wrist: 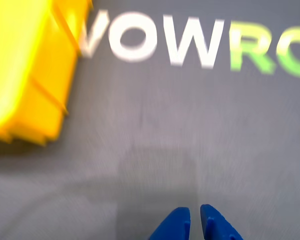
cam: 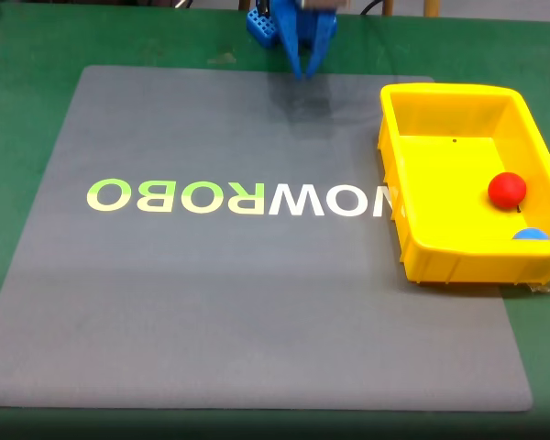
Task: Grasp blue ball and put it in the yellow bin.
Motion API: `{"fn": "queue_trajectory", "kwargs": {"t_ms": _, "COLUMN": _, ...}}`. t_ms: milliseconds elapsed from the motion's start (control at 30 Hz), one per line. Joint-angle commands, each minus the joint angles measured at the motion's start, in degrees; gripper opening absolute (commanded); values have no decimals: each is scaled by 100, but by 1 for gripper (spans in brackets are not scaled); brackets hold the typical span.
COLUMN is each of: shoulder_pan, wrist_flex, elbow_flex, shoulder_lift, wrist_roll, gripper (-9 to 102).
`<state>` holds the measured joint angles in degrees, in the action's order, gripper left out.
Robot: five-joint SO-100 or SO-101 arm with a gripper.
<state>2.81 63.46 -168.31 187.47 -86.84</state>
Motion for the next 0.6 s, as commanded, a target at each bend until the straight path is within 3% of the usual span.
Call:
{"fn": "queue_trajectory", "kwargs": {"t_ms": 0, "shoulder_pan": -132, "wrist_flex": 246, "elbow_flex": -255, "shoulder_lift": 308, "wrist_roll": 70, "gripper": 0}}
{"fn": "queue_trajectory", "kwargs": {"t_ms": 567, "shoulder_pan": -176, "wrist_flex": 1397, "elbow_flex": -923, "shoulder_lift": 299, "wrist_roll": 246, "gripper": 0}}
